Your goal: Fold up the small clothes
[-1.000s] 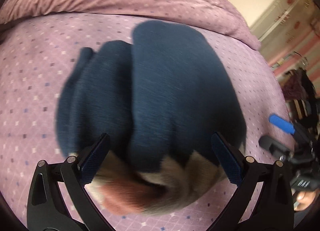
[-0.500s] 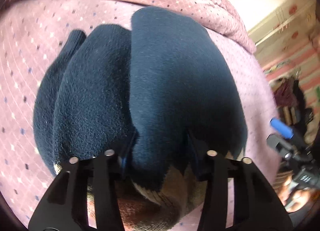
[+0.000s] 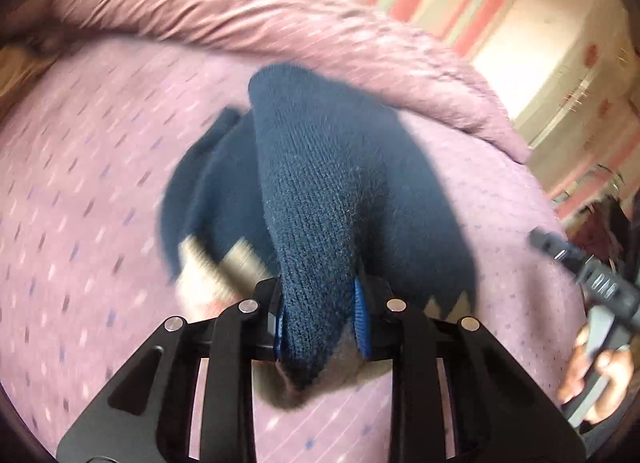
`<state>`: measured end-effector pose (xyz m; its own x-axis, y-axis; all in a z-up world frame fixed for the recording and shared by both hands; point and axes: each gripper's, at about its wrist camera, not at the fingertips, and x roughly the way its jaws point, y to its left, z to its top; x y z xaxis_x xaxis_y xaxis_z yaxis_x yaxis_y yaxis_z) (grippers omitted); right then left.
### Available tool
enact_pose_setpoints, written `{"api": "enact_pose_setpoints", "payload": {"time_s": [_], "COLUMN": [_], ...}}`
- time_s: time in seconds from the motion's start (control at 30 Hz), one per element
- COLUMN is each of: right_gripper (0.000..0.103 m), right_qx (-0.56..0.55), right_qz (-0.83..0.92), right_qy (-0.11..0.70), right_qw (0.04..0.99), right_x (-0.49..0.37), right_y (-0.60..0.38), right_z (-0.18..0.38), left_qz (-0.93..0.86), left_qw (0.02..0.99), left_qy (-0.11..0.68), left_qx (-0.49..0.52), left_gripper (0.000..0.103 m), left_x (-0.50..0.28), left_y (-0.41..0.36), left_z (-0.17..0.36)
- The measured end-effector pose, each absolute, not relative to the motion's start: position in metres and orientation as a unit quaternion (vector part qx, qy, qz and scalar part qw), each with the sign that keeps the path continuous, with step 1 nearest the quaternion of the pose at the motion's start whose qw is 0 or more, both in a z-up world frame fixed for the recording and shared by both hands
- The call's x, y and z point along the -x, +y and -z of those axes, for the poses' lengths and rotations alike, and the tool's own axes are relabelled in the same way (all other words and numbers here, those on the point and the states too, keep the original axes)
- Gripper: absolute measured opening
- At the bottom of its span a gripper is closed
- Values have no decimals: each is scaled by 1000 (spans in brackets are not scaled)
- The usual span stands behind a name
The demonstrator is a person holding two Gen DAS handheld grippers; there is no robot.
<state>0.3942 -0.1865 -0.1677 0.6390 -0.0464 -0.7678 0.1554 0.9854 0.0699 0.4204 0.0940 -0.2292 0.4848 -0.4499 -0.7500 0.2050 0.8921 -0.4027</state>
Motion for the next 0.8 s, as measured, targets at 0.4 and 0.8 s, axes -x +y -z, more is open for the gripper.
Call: {"api": "enact_pose_setpoints", "payload": {"time_s": [0.4, 0.8], "right_gripper": [82, 98], "right_qx": [-62, -194], "right_qz": [39, -96], "right_qy": [452, 480], "right_qw": [889, 850], "right_x": [-393, -402], "right_y": [-172, -192], "right_z": [191, 216], "left_qz": [176, 115], "left_qw": [827, 851], "left_qy": [527, 513], "left_qx": [91, 7], "left_gripper": [55, 100], "left_x": [-452, -430], "left_y": [99, 113], "left_z": [260, 221]}}
